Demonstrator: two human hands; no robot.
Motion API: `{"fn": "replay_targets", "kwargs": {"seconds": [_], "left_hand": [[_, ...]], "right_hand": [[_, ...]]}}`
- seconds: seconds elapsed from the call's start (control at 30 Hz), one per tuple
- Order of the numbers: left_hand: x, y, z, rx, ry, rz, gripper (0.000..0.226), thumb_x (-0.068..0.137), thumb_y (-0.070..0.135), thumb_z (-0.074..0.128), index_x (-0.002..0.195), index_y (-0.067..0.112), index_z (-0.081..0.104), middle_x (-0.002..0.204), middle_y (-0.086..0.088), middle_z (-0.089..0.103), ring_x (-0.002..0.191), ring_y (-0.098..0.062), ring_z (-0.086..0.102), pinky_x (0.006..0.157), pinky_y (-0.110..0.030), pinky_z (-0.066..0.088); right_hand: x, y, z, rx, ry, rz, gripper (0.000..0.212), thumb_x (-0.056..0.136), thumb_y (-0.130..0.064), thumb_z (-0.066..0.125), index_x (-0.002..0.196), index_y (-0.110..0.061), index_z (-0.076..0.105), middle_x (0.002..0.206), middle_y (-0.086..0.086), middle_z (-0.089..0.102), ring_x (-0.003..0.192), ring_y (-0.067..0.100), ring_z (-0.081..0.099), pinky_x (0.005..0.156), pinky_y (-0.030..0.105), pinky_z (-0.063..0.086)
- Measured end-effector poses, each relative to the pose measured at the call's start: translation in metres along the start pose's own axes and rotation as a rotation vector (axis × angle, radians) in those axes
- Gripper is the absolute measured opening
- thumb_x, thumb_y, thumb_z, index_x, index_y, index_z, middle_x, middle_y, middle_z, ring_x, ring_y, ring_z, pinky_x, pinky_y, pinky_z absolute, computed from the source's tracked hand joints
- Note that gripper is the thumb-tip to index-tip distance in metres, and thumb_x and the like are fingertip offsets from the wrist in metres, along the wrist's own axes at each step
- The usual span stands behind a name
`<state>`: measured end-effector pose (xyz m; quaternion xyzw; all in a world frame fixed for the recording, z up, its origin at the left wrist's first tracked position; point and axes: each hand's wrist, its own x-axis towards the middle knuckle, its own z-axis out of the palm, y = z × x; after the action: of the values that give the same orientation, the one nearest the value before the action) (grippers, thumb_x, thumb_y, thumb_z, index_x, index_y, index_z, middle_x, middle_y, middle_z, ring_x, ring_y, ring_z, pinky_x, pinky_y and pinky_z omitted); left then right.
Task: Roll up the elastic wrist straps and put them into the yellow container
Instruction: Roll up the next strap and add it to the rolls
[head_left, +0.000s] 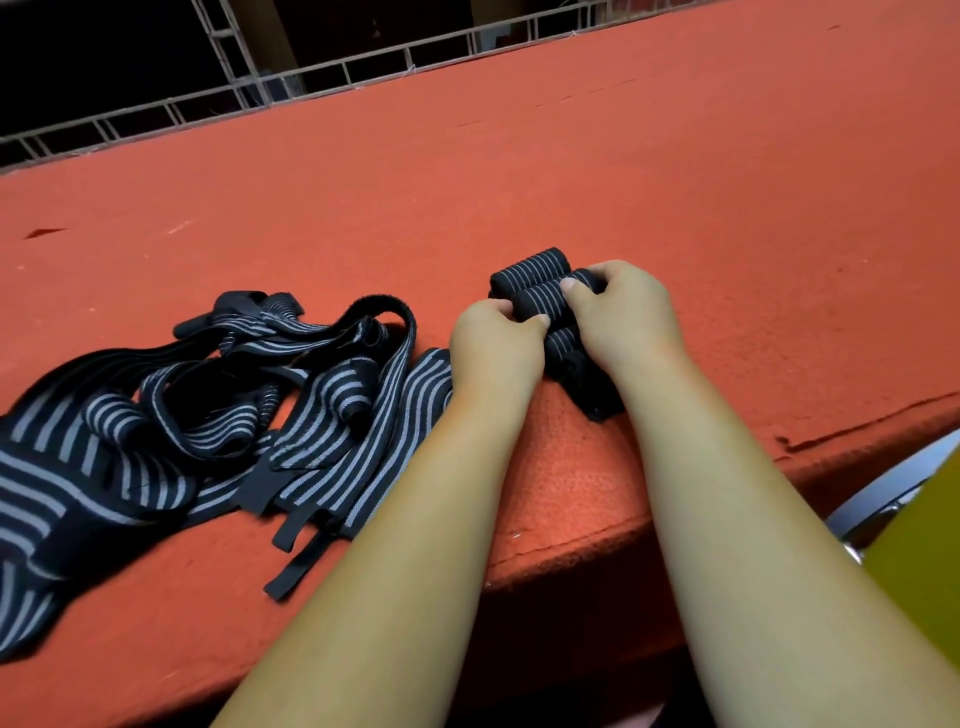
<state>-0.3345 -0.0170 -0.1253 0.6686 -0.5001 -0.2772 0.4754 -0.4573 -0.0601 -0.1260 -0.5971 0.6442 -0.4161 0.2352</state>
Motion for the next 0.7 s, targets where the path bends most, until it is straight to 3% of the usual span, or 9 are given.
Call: {"fn": "replay_targets", "kwargs": {"seconds": [0.1, 0.2, 0.3, 0.33, 0.4, 0.53, 0.7], "left_hand": [[-0.002, 0.009, -0.006, 0.025, -0.007, -0.022, 0.01, 0.09, 0.013, 0.072, 0.089, 0.006, 0.079, 0.073, -0.002, 0.077, 0.066, -0.032, 0.07, 0.064, -0.042, 0.056], [-0.01, 0.017, -0.016, 0.037, -0.03, -0.052, 0.016, 0.087, 0.012, 0.066, 0.093, -0.001, 0.074, 0.063, -0.003, 0.061, 0.054, -0.024, 0.047, 0.056, -0.035, 0.036], [-0.023, 0.02, -0.029, -0.036, -0.067, -0.042, 0.01, 0.085, 0.014, 0.063, 0.081, 0.015, 0.072, 0.07, 0.001, 0.068, 0.063, -0.02, 0.059, 0.068, -0.04, 0.052], [-0.026, 0.019, -0.035, -0.074, -0.07, -0.042, 0.012, 0.083, 0.017, 0.064, 0.087, 0.021, 0.074, 0.08, 0.004, 0.075, 0.071, -0.019, 0.069, 0.082, -0.045, 0.064], [-0.031, 0.019, -0.048, -0.133, -0.071, -0.056, 0.028, 0.084, 0.019, 0.066, 0.109, 0.022, 0.078, 0.092, 0.004, 0.081, 0.088, -0.017, 0.08, 0.096, -0.046, 0.065], [-0.038, 0.02, -0.081, -0.134, -0.081, 0.024, 0.02, 0.098, 0.011, 0.064, 0.104, 0.023, 0.079, 0.095, 0.0, 0.083, 0.092, -0.014, 0.081, 0.096, -0.044, 0.065], [-0.039, 0.002, -0.133, -0.035, 0.018, 0.091, 0.021, 0.089, 0.019, 0.063, 0.091, 0.029, 0.082, 0.094, 0.011, 0.082, 0.092, -0.019, 0.078, 0.096, -0.05, 0.063]], "right_hand": [[-0.002, -0.004, 0.0, 0.061, 0.049, 0.008, 0.04, 0.102, -0.037, 0.068, 0.137, -0.019, 0.069, 0.133, 0.003, 0.073, 0.126, 0.026, 0.066, 0.107, 0.041, 0.053], [-0.008, -0.012, 0.0, 0.113, 0.135, -0.012, 0.038, 0.098, -0.032, 0.068, 0.134, -0.021, 0.07, 0.131, 0.001, 0.074, 0.124, 0.028, 0.066, 0.107, 0.044, 0.053], [-0.015, -0.022, 0.0, 0.137, 0.196, -0.034, 0.032, 0.095, -0.023, 0.063, 0.126, -0.022, 0.073, 0.125, -0.002, 0.075, 0.123, 0.028, 0.064, 0.106, 0.042, 0.052], [-0.018, -0.027, 0.0, 0.145, 0.21, -0.054, 0.03, 0.095, -0.02, 0.062, 0.123, -0.021, 0.074, 0.124, -0.003, 0.076, 0.123, 0.027, 0.064, 0.106, 0.041, 0.051], [-0.024, -0.037, 0.003, 0.163, 0.225, -0.105, 0.026, 0.095, -0.018, 0.061, 0.116, -0.021, 0.075, 0.118, -0.004, 0.076, 0.12, 0.025, 0.065, 0.103, 0.038, 0.051], [-0.037, -0.061, 0.009, 0.24, 0.174, -0.137, 0.019, 0.096, -0.018, 0.06, 0.102, -0.026, 0.077, 0.098, -0.013, 0.074, 0.101, 0.012, 0.066, 0.086, 0.025, 0.047], [-0.054, -0.089, 0.03, 0.351, 0.061, -0.174, 0.017, 0.093, -0.021, 0.062, 0.096, -0.027, 0.078, 0.094, -0.012, 0.078, 0.09, 0.009, 0.07, 0.084, 0.03, 0.055]]}}
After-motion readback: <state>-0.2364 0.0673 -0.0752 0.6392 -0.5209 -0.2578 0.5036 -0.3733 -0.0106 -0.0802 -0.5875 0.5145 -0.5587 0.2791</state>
